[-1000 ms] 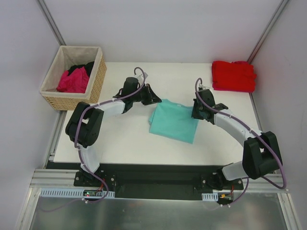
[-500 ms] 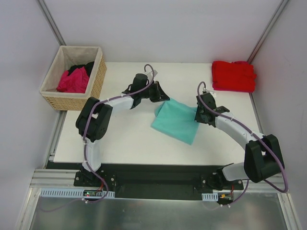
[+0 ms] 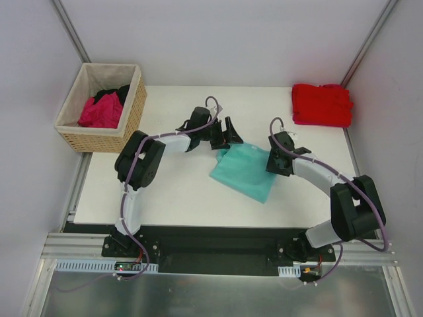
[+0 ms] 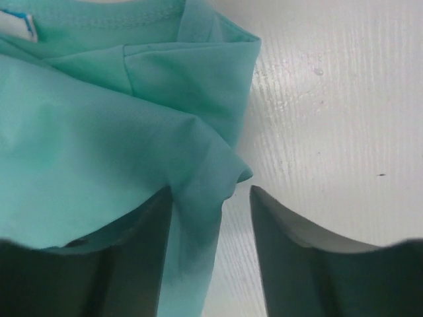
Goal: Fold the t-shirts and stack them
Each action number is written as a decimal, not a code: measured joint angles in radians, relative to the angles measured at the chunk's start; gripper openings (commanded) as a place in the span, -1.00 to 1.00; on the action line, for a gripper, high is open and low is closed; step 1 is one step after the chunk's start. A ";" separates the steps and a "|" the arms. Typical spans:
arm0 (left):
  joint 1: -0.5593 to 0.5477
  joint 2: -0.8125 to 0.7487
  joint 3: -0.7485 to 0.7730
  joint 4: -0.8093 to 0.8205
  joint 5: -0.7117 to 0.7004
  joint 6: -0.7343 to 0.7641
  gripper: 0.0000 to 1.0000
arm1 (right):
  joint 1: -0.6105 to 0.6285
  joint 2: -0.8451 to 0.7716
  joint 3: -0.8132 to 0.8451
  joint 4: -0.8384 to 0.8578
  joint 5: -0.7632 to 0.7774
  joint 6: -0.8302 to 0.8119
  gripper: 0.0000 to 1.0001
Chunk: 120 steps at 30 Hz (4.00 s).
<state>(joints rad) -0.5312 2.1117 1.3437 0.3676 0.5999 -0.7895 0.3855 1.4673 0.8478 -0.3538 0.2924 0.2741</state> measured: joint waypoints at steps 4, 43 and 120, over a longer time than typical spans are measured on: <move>0.000 0.002 0.026 -0.036 -0.008 0.022 0.98 | -0.002 0.017 -0.002 -0.005 0.024 0.003 0.96; -0.066 -0.381 -0.457 0.124 0.021 -0.112 0.98 | 0.092 -0.194 0.071 -0.023 -0.104 -0.086 0.99; -0.069 -0.834 -0.787 -0.207 -0.494 -0.031 0.98 | 0.169 -0.164 0.042 -0.045 -0.176 -0.076 0.94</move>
<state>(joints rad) -0.6003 1.2774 0.5568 0.1608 0.1059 -0.8207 0.5545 1.3037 0.8898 -0.3988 0.1165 0.1986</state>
